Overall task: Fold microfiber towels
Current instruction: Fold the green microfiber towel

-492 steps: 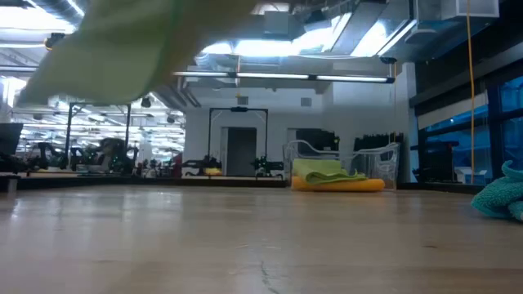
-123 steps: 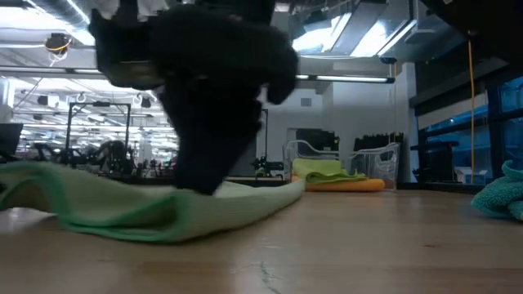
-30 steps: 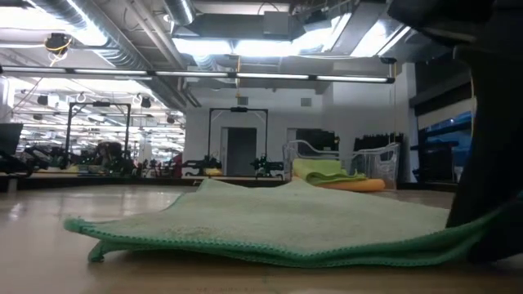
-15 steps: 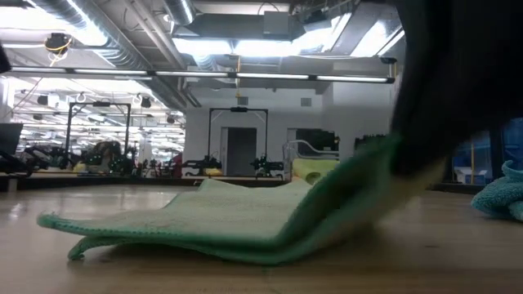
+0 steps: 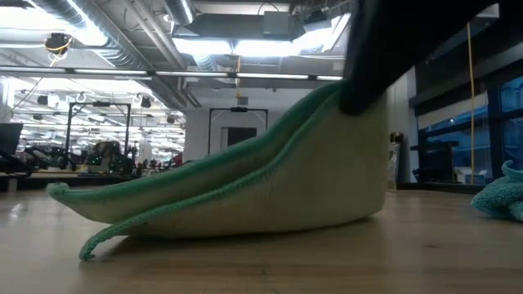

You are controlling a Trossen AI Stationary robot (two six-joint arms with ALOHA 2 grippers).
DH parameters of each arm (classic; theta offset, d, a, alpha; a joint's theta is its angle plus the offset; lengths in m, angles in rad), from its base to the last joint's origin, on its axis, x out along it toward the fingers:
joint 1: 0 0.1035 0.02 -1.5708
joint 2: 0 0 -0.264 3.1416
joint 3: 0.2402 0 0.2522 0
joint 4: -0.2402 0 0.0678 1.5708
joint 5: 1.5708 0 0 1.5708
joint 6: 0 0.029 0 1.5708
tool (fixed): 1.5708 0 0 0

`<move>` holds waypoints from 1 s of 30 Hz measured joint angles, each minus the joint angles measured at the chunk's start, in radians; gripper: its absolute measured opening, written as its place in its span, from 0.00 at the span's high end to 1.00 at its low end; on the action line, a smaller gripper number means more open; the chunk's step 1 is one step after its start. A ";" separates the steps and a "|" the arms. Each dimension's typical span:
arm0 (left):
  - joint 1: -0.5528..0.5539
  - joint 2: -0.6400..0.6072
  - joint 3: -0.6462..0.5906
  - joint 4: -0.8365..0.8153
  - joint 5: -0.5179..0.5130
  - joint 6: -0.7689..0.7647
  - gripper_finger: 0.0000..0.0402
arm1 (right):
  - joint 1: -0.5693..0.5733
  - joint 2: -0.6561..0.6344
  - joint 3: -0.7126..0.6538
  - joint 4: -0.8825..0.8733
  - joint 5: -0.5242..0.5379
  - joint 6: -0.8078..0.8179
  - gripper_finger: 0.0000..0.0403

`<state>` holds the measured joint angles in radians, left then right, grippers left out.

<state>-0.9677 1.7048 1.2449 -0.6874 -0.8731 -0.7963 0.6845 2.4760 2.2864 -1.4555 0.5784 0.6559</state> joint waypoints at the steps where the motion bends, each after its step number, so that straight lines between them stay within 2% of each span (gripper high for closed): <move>1: 0.009 0.009 0.000 0.042 0.002 0.040 0.71 | -0.006 0.000 0.000 0.000 0.000 -0.001 0.99; 5: 0.053 0.077 0.000 0.138 0.022 0.162 0.71 | -0.024 0.000 0.000 0.000 -0.001 -0.002 0.99; 11: 0.095 0.196 0.000 0.198 0.055 0.178 0.71 | -0.030 0.000 0.000 -0.004 -0.013 -0.001 0.99; 19: 0.078 0.286 0.000 0.473 0.108 0.291 0.71 | -0.030 0.000 0.000 -0.016 -0.015 0.044 0.99; 24: 0.101 0.299 0.000 0.488 0.119 0.296 0.69 | -0.030 0.000 0.000 -0.016 -0.015 0.054 0.99; 30: 0.148 0.301 0.000 0.490 0.171 0.282 0.59 | -0.030 0.000 0.000 -0.016 -0.015 0.071 0.99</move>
<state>-0.8193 2.0059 1.2446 -0.1978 -0.7018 -0.5144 0.6544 2.4760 2.2868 -1.4712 0.5632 0.7265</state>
